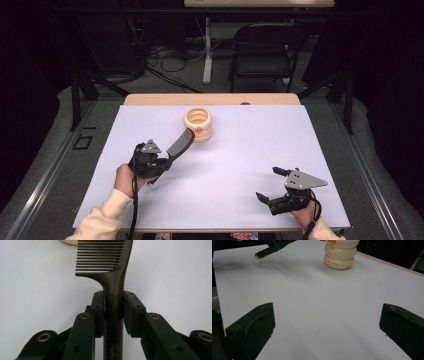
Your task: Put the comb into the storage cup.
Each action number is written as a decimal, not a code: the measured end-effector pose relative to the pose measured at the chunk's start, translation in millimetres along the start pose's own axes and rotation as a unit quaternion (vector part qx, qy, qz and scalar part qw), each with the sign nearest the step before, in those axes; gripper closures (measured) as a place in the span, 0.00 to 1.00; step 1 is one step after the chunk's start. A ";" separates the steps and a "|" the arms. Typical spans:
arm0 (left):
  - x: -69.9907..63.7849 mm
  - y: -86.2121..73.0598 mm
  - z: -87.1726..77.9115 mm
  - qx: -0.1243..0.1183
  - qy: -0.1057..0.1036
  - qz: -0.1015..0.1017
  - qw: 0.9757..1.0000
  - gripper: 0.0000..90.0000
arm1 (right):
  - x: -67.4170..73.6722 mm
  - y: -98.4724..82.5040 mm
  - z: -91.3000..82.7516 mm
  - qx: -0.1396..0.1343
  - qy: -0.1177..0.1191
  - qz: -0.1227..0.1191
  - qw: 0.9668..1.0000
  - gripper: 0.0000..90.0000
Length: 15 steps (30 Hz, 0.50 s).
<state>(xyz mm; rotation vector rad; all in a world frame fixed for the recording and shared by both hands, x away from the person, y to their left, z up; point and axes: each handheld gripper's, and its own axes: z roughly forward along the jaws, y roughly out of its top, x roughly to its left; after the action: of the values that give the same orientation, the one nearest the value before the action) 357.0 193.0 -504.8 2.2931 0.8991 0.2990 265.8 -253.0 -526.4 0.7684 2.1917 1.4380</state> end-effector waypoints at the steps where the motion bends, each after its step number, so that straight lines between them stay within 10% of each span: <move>1: 0.3 -0.1 -0.2 -0.001 0.000 0.000 1.000 0.80 | -0.1 0.0 0.1 0.000 0.000 0.000 1.000 0.00; 15: 6.0 -2.2 -2.7 -0.020 0.011 -0.011 1.000 0.80 | -0.6 -0.1 0.2 0.001 0.000 0.000 1.000 0.00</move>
<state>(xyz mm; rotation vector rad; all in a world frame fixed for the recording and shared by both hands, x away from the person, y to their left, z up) 359.1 199.6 -504.3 2.2458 0.9212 0.3307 266.3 -253.2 -526.6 0.7703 2.1929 1.4357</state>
